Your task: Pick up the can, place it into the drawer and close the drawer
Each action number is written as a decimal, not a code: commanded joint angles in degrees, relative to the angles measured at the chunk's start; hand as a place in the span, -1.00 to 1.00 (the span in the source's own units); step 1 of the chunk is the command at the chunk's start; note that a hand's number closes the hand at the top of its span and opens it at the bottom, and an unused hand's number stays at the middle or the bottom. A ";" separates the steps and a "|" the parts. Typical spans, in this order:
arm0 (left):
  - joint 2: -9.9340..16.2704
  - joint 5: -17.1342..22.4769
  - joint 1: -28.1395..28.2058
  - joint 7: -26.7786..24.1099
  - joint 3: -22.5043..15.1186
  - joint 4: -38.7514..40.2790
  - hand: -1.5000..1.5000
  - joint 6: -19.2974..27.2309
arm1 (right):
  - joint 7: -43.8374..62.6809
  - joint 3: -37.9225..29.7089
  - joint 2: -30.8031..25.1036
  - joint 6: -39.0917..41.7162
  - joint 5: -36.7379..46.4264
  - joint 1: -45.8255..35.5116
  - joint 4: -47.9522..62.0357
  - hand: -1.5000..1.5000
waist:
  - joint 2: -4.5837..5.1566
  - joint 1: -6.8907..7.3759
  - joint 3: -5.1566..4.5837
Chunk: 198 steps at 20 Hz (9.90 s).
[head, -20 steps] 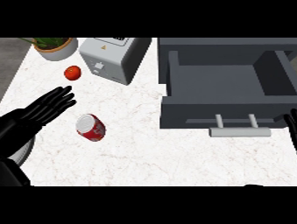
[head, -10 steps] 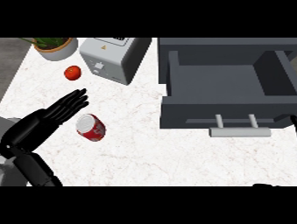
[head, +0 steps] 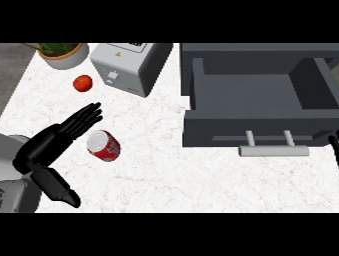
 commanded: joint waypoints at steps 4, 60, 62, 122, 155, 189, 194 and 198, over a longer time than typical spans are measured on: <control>1.64 -4.06 -2.58 -6.08 2.38 7.65 -1.00 -0.77 | 2.60 1.60 1.36 -1.15 2.48 -2.23 -1.47 -1.00 | 0.00 0.07 0.00; -2.35 -24.17 -23.05 -43.44 -3.34 63.78 -1.00 14.13 | 4.91 -4.05 0.05 3.14 -2.95 -2.91 -2.55 -1.00 | 0.18 -0.44 -0.03; 0.63 -24.05 -23.73 -43.21 -3.55 62.25 -1.00 10.66 | 4.25 -1.89 2.31 2.43 -0.96 0.01 -6.63 -1.00 | 0.13 -0.51 -0.03; -13.69 -5.44 -47.18 20.10 -18.27 14.41 1.00 68.34 | 3.60 -5.52 2.88 3.16 -3.63 2.38 -8.18 -1.00 | 0.10 -1.19 0.05; -13.69 15.91 -76.00 10.46 -29.55 54.32 1.00 75.23 | 5.90 -3.71 1.42 3.24 -2.15 -3.01 -6.75 -1.00 | 0.95 -4.76 0.16; -13.69 25.64 -72.32 0.18 -39.84 62.13 -1.00 84.75 | 8.43 -3.52 -0.52 1.32 -0.84 -9.17 -7.44 -1.00 | 1.74 -6.88 0.13; -13.69 28.03 -71.95 0.02 -39.63 60.58 -1.00 86.31 | 4.66 -2.84 -4.61 1.60 8.16 -10.53 -9.25 -1.00 | 1.76 -6.75 0.08; -13.69 30.13 -70.51 -0.31 -41.23 57.22 -1.00 89.10 | 1.74 -0.87 -6.54 3.20 12.22 -10.63 -9.46 -1.00 | 1.69 -6.99 0.14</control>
